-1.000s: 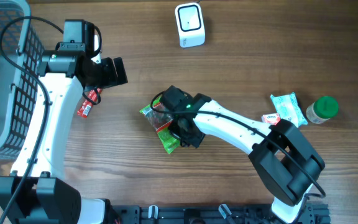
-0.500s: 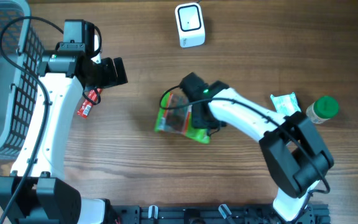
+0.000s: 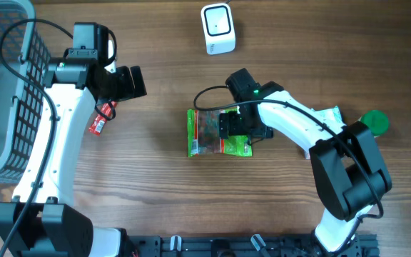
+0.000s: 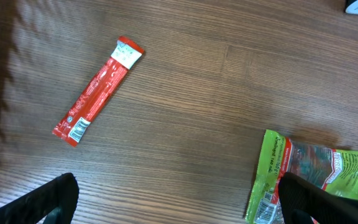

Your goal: Scan the item barcode

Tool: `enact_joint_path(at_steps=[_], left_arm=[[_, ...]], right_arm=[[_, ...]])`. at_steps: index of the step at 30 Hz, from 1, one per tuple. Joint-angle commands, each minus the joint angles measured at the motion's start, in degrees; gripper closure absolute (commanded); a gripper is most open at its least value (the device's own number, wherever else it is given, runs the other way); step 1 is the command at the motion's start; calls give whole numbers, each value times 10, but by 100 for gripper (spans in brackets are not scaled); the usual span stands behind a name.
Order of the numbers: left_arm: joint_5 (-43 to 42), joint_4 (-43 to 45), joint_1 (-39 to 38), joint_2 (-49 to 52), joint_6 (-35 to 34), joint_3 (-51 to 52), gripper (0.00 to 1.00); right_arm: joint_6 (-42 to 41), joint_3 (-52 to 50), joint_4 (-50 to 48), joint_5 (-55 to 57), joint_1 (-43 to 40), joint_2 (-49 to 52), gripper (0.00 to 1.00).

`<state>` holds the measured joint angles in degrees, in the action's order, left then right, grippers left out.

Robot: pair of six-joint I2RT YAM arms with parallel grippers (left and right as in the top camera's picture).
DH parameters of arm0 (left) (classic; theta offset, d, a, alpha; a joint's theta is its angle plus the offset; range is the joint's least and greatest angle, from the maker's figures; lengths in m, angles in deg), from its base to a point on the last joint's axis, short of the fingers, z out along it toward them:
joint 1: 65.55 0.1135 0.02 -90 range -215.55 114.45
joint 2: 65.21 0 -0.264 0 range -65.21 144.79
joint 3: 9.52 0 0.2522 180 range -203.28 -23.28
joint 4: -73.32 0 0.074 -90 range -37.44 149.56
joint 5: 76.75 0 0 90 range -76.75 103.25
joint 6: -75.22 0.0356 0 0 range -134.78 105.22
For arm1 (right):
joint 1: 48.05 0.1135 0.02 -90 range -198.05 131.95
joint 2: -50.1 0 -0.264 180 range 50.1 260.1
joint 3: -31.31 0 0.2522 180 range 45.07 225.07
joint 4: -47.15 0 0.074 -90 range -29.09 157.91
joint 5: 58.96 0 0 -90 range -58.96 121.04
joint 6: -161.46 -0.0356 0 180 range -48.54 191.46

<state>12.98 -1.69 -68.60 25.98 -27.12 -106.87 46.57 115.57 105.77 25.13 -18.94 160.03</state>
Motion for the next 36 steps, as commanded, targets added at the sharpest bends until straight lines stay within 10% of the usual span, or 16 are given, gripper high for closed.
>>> enact_joint_path(at_steps=[1,36], left_arm=[[-3,1,0,0,-2,0,0],[-3,1,0,0,-2,0,0]], right_arm=[[54,-5,-13,-66,2,-15,1],[112,-9,-22,-32,2,-15,0]])
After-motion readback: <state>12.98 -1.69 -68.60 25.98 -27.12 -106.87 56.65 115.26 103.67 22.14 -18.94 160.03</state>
